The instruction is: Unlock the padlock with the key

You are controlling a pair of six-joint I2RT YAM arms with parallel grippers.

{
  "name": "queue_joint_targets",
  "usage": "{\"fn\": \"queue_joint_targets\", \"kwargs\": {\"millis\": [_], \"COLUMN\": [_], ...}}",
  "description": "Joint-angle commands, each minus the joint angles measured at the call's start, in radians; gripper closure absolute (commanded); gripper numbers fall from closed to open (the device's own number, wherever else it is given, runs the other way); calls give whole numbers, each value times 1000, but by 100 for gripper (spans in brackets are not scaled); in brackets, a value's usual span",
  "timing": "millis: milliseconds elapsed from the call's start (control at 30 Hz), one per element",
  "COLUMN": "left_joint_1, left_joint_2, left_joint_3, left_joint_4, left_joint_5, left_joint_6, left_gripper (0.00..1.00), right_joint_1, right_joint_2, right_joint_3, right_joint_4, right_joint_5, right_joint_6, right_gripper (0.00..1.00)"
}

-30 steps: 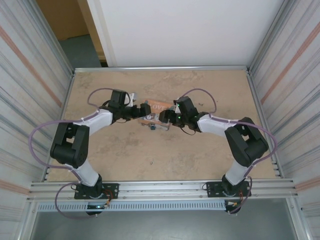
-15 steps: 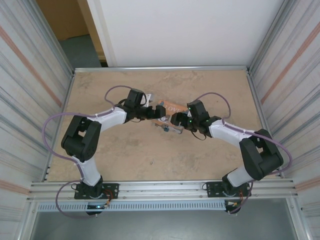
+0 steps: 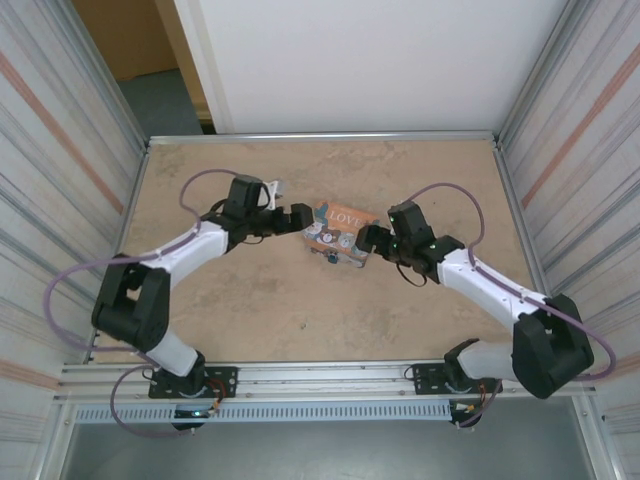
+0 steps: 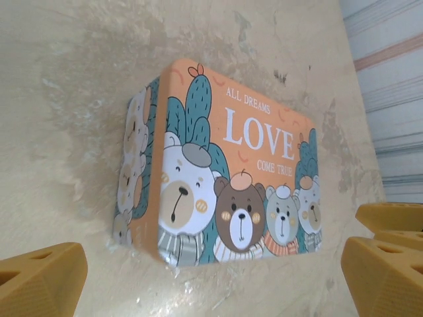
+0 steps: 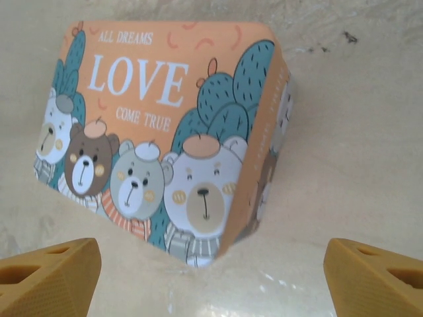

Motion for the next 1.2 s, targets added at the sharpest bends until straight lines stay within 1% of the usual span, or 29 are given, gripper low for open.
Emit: {"fn": "queue_joint_targets", "kwargs": {"millis": [0, 133, 267, 367, 433, 567, 633, 700, 767, 800, 900, 1033, 1167], "left_joint_1": [-2, -2, -2, -3, -4, -2, -2, 0, 0, -1, 0, 1, 1], "left_joint_2": [-123, -285, -439, -546, -615, -725, -764, -795, -831, -852, -911, -957, -980], "left_joint_3": [-72, -186, -296, -375, -425, -504, -523, -524, -524, -526, -530, -526, -524], "left_joint_4": [-55, -81, -114, -131, -143, -163, -204, -268, -316, -326, -351, -404, -423], "left_joint_5": [-43, -93, -147, -175, -200, -244, -274, -309, -331, -334, -348, -376, -383], "left_joint_6": [-8, -26, -66, -104, -135, -182, -201, -221, -230, -231, -238, -243, -246], "left_gripper": [1, 1, 1, 1, 1, 1, 1, 1, 1, 1, 1, 1, 1], "right_joint_1": [71, 186, 327, 443, 510, 602, 640, 663, 672, 676, 686, 688, 688], "right_joint_2": [-52, -62, -17, 62, 139, 308, 391, 462, 527, 554, 607, 643, 655], "right_joint_3": [24, 49, 82, 132, 180, 304, 372, 421, 462, 478, 509, 527, 526], "right_joint_4": [-173, -266, -327, -371, -393, -430, -446, -455, -472, -475, -475, -487, -496], "right_joint_5": [63, 82, 93, 117, 130, 129, 129, 119, 104, 98, 89, 79, 71], "right_joint_6": [-2, 47, 107, 143, 155, 143, 129, 115, 110, 106, 96, 88, 84], "right_gripper": [15, 18, 20, 22, 26, 33, 37, 39, 44, 47, 49, 51, 54]}}
